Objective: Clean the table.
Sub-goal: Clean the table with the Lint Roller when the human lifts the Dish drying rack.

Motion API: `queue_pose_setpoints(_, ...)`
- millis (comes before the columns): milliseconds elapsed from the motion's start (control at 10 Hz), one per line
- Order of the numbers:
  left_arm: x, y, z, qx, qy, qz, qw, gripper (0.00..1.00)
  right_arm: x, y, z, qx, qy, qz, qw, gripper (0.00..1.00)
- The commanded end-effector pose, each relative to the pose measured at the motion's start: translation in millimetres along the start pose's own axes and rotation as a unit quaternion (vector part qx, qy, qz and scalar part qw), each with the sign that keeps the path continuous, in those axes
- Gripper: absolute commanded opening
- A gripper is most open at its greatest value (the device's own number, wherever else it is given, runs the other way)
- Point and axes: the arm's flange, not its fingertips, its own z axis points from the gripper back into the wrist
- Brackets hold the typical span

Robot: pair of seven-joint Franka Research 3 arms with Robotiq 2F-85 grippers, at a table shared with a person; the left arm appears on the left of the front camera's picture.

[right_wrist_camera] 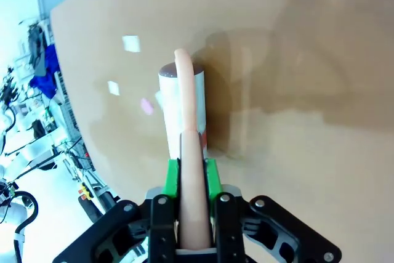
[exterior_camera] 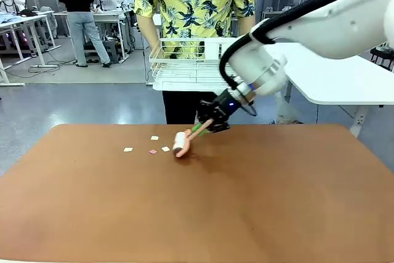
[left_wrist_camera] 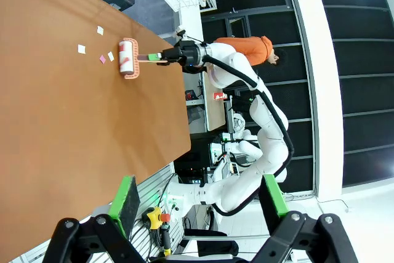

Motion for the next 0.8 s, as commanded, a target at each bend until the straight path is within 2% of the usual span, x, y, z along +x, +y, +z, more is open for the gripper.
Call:
queue_pose_setpoints(0, 0.5, -0.9, 3.9, -0.012, -0.005, -0.012, 1.000, 1.00, -8.1, -1.7, -74.6, -0.032, 0.056, -0.010, 0.998, 0.21)
queue_pose_setpoints(200, 0.5, -0.9, 3.9, -0.012, -0.005, -0.012, 1.000, 1.00, -22.9, 32.5, -132.5, -0.041, 0.080, 0.023, 0.996, 0.21)
queue_pose_setpoints(700, 0.5, -0.9, 3.9, -0.012, -0.005, -0.012, 1.000, 1.00, -49.5, 111.3, -192.2, -0.056, 0.108, 0.094, 0.988, 0.21)
